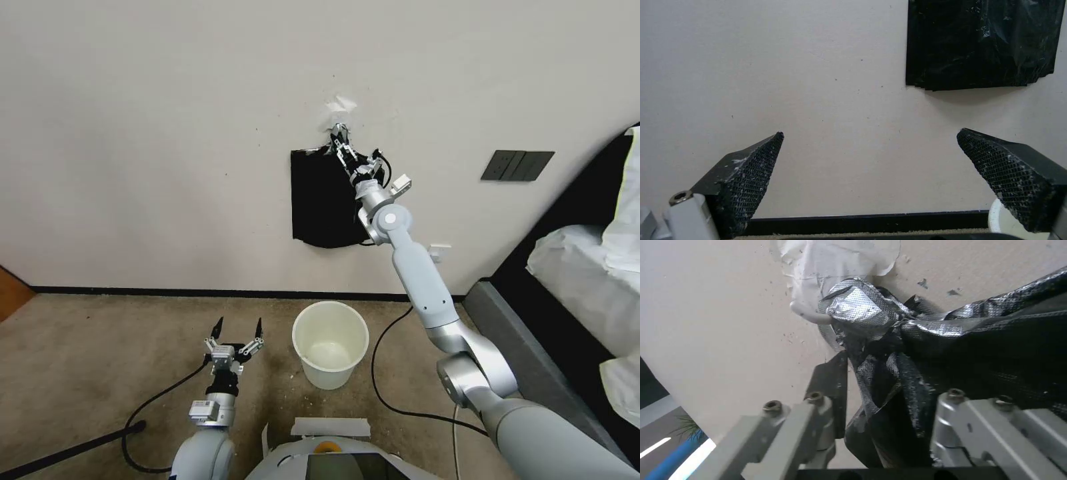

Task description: Place a trash bag onto the trash bin.

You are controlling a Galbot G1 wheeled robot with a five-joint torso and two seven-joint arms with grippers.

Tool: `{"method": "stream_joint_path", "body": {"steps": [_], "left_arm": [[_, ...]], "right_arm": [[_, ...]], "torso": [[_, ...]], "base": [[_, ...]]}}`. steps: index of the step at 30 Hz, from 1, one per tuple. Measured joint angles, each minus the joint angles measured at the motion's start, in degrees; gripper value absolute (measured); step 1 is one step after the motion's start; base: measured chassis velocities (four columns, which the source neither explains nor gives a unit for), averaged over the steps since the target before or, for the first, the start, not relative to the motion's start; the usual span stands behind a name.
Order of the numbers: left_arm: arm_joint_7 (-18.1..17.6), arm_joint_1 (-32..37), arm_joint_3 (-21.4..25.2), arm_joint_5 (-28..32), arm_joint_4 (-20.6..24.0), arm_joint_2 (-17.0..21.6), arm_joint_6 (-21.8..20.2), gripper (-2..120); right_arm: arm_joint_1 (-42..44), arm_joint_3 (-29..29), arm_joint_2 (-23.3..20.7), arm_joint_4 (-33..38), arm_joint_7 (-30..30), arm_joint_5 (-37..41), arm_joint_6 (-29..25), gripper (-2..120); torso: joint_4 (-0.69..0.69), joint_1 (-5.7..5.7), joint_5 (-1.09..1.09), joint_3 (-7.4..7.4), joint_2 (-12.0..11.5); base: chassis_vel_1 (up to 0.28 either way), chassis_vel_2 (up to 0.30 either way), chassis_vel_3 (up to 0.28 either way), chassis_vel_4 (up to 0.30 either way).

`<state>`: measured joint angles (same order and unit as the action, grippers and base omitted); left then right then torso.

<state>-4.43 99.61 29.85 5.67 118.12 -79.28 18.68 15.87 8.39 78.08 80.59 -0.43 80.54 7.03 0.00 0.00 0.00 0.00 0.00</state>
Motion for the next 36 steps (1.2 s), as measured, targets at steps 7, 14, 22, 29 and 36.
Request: {"method": "stream_joint_path", "body": {"steps": [7,14,22,29,36], "left_arm": [[-0.10,0.04,-0.09,0.00,0.21,0.01,-0.01,100],[-0.19,-0.04,-0.03,0.00,0.26,0.07,-0.04,100],[-0.26,-0.33,-0.81,0.01,0.24,-0.05,-0.05,100],[-0.29,-0.68,-1.31,-0.01,0.43,0.31,-0.08,100],[-0.30,-0.24,-0.83,0.00,0.59,0.26,-0.09,100]], "right_arm": [[0.98,0.36,0.03,0.51,0.08,-0.48,-0.14,0],[3.23,-0.30,-1.14,3.90,-0.01,-1.48,-0.26,0],[11.60,-1.27,-4.74,11.59,0.91,-2.26,-0.79,0],[11.63,1.44,-4.12,11.94,3.00,0.55,-0.41,9],[8.00,1.78,-2.09,9.95,3.65,2.95,0.23,32]], "torso": [[0.00,0.00,0.00,0.00,0.00],[0.00,0.00,0.00,0.00,0.00],[-0.03,0.00,0.01,0.00,0.00],[0.00,0.00,0.00,0.00,0.00],[0.01,0.00,-0.01,0.00,0.00]], "base": [[0.000,0.000,0.000,0.000],[0.000,0.000,0.000,0.000],[0.000,0.000,0.000,0.000],[0.000,0.000,0.000,0.000],[0.000,0.000,0.000,0.000]]}}
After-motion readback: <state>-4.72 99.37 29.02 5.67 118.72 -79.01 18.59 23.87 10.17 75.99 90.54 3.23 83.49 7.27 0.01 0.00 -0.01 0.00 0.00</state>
